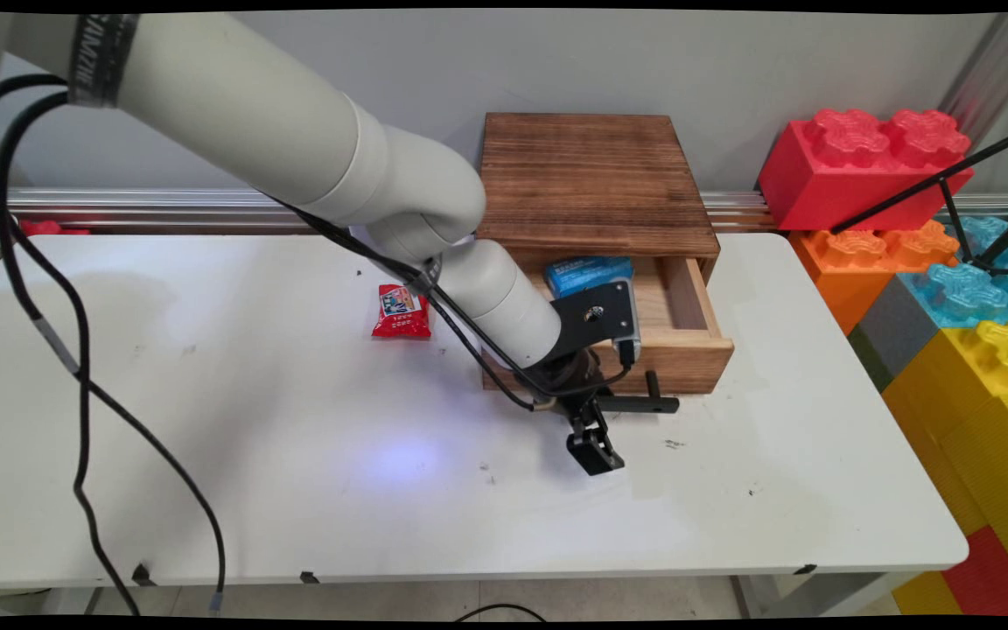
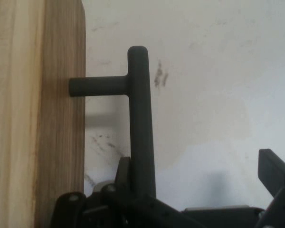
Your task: Open the drawer
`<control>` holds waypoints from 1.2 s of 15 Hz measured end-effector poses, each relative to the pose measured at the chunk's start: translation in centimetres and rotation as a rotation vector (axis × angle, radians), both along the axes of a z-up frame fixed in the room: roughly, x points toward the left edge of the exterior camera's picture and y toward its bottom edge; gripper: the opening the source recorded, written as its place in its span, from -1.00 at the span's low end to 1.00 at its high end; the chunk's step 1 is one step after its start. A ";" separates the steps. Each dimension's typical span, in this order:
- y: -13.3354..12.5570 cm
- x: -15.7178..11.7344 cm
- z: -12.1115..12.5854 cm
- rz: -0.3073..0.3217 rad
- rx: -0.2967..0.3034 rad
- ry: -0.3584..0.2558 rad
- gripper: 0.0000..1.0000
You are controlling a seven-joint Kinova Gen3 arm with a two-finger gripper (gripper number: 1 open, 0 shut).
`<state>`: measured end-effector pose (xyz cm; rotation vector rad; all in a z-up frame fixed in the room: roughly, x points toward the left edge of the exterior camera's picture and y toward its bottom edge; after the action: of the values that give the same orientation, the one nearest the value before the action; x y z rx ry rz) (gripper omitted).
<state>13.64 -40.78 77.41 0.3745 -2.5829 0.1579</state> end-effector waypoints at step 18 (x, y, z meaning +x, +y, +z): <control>4.3 -1.3 -0.3 -0.007 0.042 0.021 1.00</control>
<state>12.31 -36.47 77.14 0.3808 -2.5693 0.0969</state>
